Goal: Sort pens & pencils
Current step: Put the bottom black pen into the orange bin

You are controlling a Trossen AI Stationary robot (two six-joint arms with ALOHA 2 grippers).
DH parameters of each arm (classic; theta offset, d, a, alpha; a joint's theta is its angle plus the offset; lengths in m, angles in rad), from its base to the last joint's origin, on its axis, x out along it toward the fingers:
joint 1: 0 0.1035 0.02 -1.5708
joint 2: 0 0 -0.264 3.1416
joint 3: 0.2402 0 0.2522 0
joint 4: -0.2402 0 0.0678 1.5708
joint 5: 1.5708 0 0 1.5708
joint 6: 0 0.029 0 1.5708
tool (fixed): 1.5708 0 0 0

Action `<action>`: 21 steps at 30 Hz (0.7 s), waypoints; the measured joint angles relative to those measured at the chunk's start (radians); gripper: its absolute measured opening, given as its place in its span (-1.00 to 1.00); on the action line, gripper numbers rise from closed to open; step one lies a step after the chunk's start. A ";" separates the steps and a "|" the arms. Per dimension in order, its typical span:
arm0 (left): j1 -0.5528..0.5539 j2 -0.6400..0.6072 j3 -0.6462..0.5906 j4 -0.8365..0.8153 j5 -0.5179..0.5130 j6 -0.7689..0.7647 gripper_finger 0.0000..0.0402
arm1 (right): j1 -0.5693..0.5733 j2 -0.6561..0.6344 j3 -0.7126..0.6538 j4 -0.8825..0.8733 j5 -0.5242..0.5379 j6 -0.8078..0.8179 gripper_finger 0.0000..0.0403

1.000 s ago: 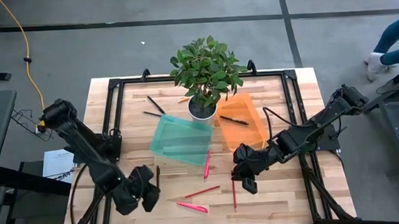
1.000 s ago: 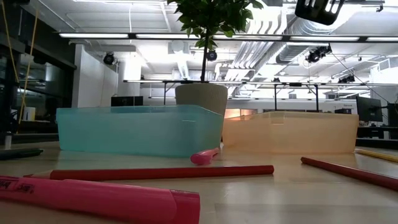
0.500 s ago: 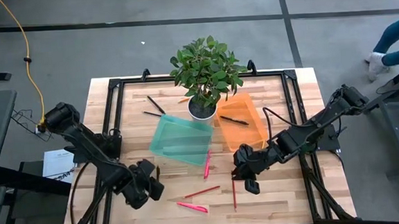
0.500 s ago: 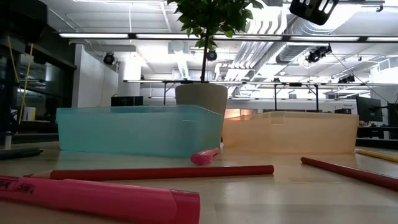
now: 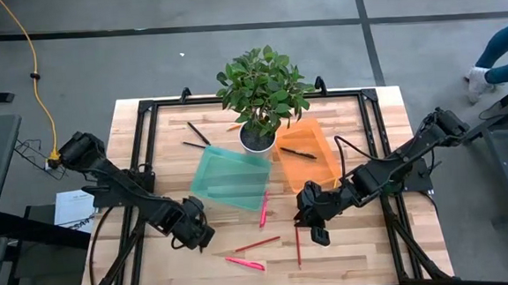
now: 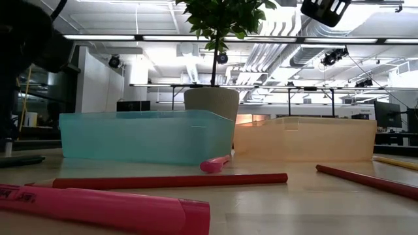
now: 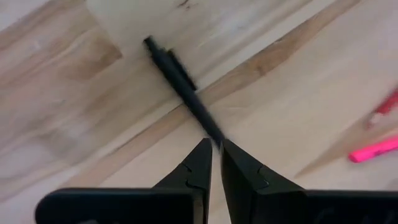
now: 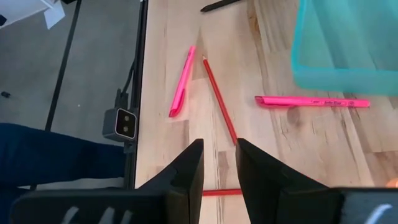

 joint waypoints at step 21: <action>0.001 0.008 0.065 -0.007 -0.038 -0.124 -0.88 | -0.153 0.000 0.000 -0.048 -0.038 -0.097 -0.58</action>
